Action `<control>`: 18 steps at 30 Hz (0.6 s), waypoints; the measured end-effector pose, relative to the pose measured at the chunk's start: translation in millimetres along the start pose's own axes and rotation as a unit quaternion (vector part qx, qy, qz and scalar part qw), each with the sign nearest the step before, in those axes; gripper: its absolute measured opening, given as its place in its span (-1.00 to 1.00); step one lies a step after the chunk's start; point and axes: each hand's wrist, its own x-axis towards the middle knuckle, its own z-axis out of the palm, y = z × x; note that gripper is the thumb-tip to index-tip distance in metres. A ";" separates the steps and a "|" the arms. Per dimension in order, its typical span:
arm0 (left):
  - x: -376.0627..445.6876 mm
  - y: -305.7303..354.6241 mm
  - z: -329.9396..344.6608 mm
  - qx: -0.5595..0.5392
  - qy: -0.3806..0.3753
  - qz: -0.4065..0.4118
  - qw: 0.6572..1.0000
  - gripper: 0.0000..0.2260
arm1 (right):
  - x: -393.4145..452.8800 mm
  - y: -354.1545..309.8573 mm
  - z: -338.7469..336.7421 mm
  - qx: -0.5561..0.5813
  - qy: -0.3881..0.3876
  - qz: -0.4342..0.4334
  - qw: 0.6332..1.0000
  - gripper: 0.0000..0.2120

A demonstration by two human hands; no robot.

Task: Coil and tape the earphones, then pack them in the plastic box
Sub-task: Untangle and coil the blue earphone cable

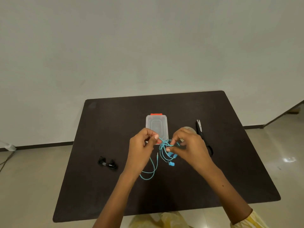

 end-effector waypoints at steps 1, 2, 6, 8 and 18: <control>0.4 -1.6 0.4 -0.009 0.013 -0.002 1.000 -0.92 | 0.6 0.4 -1.9 0.014 0.000 -0.002 1.000 -0.79; 1.2 -3.3 -0.1 -0.021 0.026 -0.009 0.999 -0.91 | 0.8 1.2 -4.1 0.035 0.002 -0.007 0.999 -0.79; 4.6 -8.5 -3.2 -0.091 0.060 -0.061 0.992 -0.88 | -3.3 2.6 -10.9 0.171 -0.021 -0.032 0.984 -0.90; 4.8 -8.4 -3.4 -0.135 0.072 -0.093 0.984 -0.89 | -4.8 2.3 -11.9 0.196 -0.054 -0.056 0.977 -0.89; 3.3 -3.6 3.4 -0.166 0.083 -0.150 0.971 -0.91 | -12.3 -5.2 4.6 0.001 0.023 -0.143 0.989 -0.81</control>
